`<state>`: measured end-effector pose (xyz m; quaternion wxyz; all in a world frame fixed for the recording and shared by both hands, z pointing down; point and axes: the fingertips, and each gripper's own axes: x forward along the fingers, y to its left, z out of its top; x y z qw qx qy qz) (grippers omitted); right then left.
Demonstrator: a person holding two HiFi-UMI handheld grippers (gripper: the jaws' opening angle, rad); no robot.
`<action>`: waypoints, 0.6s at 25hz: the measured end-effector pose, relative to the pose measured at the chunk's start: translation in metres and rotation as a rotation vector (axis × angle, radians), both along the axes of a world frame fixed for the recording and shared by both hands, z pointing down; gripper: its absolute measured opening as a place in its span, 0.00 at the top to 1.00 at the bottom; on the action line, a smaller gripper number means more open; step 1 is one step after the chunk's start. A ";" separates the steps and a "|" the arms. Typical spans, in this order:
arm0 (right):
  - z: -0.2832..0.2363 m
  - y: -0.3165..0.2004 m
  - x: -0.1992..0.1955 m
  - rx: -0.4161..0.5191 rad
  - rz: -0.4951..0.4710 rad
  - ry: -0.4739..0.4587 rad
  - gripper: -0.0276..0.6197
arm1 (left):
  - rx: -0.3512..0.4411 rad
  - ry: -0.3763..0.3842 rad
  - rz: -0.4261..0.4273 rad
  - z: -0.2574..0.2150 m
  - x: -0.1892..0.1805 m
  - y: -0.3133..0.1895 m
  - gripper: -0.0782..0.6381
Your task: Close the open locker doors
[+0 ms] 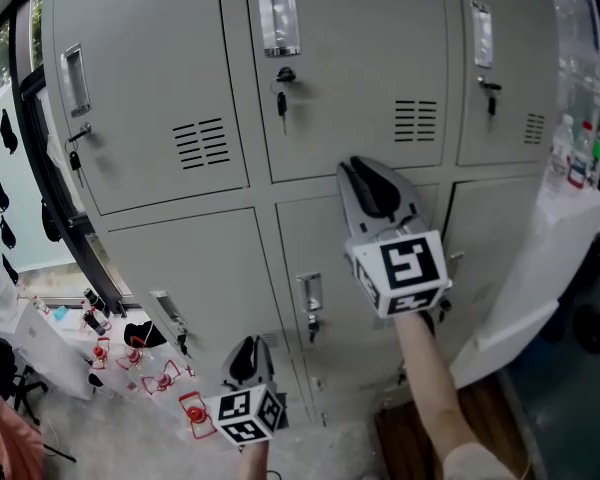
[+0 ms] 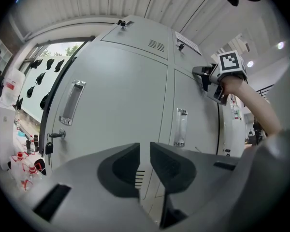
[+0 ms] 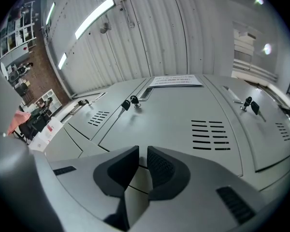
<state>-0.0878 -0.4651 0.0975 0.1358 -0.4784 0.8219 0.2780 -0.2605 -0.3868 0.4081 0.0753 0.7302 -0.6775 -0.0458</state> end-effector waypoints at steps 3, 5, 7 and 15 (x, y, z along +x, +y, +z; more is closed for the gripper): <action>0.003 -0.004 0.005 -0.021 -0.022 -0.009 0.90 | 0.000 0.009 0.016 0.000 0.008 0.007 0.82; 0.002 -0.002 0.008 -0.034 -0.036 -0.010 0.90 | 0.003 0.006 0.023 -0.001 0.014 0.010 0.82; -0.004 0.005 0.013 -0.016 -0.039 -0.012 0.90 | 0.006 0.003 0.024 -0.003 0.019 0.011 0.82; -0.012 0.063 0.036 0.083 -0.051 0.017 0.90 | 0.063 -0.054 0.025 -0.029 0.033 0.026 0.82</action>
